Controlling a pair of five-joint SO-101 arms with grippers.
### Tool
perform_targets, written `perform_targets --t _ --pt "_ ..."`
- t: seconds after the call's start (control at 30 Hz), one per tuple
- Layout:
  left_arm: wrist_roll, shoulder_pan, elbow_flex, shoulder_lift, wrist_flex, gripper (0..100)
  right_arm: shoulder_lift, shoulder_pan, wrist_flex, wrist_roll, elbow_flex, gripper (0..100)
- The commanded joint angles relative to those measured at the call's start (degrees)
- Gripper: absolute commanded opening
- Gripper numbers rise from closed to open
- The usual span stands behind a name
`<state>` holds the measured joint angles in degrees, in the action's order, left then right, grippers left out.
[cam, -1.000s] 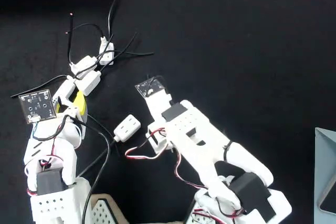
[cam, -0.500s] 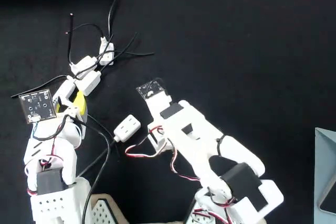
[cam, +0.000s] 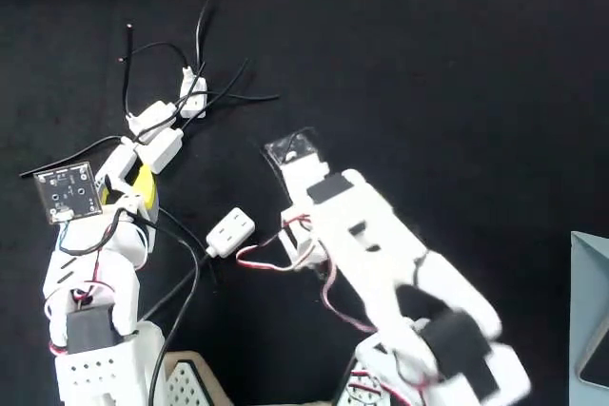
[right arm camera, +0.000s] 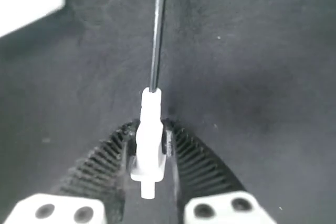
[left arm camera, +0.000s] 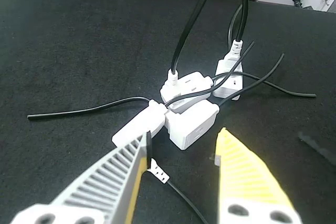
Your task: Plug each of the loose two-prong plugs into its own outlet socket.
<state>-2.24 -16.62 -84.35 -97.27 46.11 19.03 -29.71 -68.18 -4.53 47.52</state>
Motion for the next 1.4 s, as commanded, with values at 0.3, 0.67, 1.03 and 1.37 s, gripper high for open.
perform_targets --t 0.3,0.67,1.03,1.37 --pt "-0.2 18.1 3.8 -0.6 0.2 21 37.9 -0.2 -3.7 9.0 -1.5 1.2" --pt "-0.6 22.6 6.4 -0.7 0.9 13 42.4 -17.5 0.5 8.4 -0.7 1.1" --pt "-2.0 28.7 15.2 -0.7 12.5 15 33.9 -21.3 10.0 8.4 3.1 1.1" --pt "1.8 30.6 18.2 -0.7 16.4 15 28.6 -21.2 10.3 8.4 2.2 1.1"
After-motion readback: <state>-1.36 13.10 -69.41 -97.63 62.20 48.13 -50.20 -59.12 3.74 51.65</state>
